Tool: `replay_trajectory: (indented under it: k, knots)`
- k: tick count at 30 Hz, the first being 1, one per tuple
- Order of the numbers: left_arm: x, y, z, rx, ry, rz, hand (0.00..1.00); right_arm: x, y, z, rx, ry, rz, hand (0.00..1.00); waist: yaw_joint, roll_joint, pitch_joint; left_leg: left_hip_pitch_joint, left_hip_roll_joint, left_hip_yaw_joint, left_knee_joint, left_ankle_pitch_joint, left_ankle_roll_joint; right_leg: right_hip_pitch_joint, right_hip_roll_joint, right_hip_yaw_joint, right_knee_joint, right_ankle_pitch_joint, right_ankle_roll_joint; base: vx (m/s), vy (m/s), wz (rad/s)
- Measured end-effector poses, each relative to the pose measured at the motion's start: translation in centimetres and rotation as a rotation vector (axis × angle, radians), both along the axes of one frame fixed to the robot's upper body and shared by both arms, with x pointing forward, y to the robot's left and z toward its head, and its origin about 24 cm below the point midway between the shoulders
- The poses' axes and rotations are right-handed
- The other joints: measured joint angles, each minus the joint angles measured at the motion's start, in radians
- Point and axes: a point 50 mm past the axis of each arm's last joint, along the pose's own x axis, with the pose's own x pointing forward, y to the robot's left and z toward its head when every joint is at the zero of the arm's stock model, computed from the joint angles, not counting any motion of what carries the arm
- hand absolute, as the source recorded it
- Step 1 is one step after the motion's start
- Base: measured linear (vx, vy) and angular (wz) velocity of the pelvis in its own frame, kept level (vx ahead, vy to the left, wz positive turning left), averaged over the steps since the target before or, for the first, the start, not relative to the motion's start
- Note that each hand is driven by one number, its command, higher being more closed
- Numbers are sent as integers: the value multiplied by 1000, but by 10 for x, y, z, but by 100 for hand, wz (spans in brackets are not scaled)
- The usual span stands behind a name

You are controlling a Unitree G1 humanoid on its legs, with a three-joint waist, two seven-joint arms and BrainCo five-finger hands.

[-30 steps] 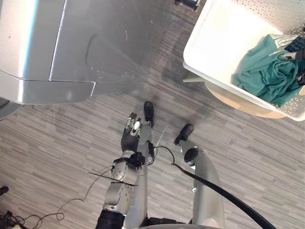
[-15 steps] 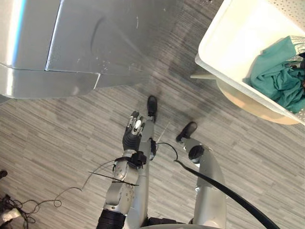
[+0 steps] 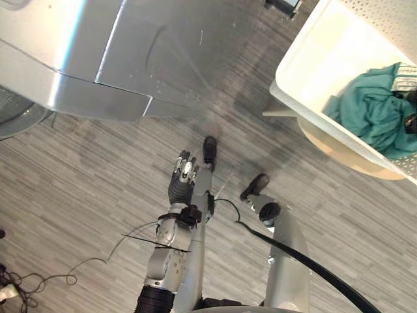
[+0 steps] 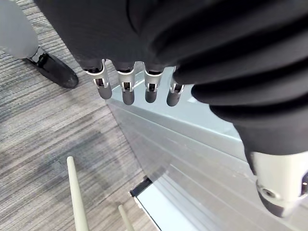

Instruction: Pick up the laundry basket with both hands and put the clothes into the washing machine.

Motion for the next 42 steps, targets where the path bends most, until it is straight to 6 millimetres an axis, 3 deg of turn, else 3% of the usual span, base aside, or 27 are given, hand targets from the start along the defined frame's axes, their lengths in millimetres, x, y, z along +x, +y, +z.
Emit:
replay_trajectory:
  k: [7, 14, 17, 21, 23, 25, 30, 33, 39, 42]
  knots:
    - [-1, 2, -1, 5, 1, 16, 0, -4, 25, 2, 70, -275, 11, 100, -1, -1, 0, 114, 36, 5, 74, -56, -1, 159, 41, 1, -43, 3, 5, -15, -56, -10]
    - [-5, 11, 0, 68, -15, 3, 0, -28, 34, 3, 84, -452, 7, 100, -11, -9, -7, 290, 36, 39, 40, -71, 11, 321, 49, 23, -93, 15, 25, 26, -19, -6]
    - [-9, 11, -1, 84, -15, -10, 0, -47, 43, 15, 78, -584, 25, 100, -15, -12, -11, 344, 34, 52, 38, -86, 13, 382, 52, 26, -117, 22, 36, 21, 0, -1]
    - [-15, 15, -6, 106, 3, -11, 0, -63, 67, 13, 15, -657, 77, 100, -20, -30, -85, 399, 34, 74, 38, -113, 21, 437, 62, 51, -161, 32, 52, 63, 4, -15]
    - [-17, 20, 0, 128, -24, -6, 0, -71, 83, 3, -1, -669, 115, 100, -29, -47, -116, 454, 32, 89, 33, -134, 20, 493, 68, 66, -194, 36, 60, 60, 6, -17]
    - [-19, 25, 15, 187, -93, -9, 0, -76, 88, -14, -27, -630, 124, 100, -39, -62, -203, 490, 25, 93, 1, -141, 22, 527, 81, 83, -244, 46, 75, 118, 12, -14]
    - [-27, 44, 73, 287, -374, 58, 0, -76, 100, -11, -50, -622, 217, 100, -74, -63, -265, 615, 8, 132, -70, -144, 26, 632, 90, 124, -339, 81, 91, 105, 36, -19]
    - [-29, 46, 94, 313, -473, 53, 0, -85, 114, -2, -87, -651, 323, 100, -85, -63, -301, 686, -2, 152, -98, -154, 30, 695, 95, 142, -398, 102, 98, 129, 48, -18]
    - [-28, 34, 107, 377, -567, -79, 0, -84, 139, -3, -65, -640, 543, 100, -109, -69, -394, 792, -30, 172, -156, -167, 33, 796, 102, 165, -482, 124, 111, 129, 20, -12]
    - [-22, 22, 96, 376, -524, -218, 0, -80, 148, -7, 2, -624, 618, 100, -112, -67, -409, 823, -34, 182, -177, -166, 33, 818, 104, 179, -499, 133, 115, 59, 25, -13]
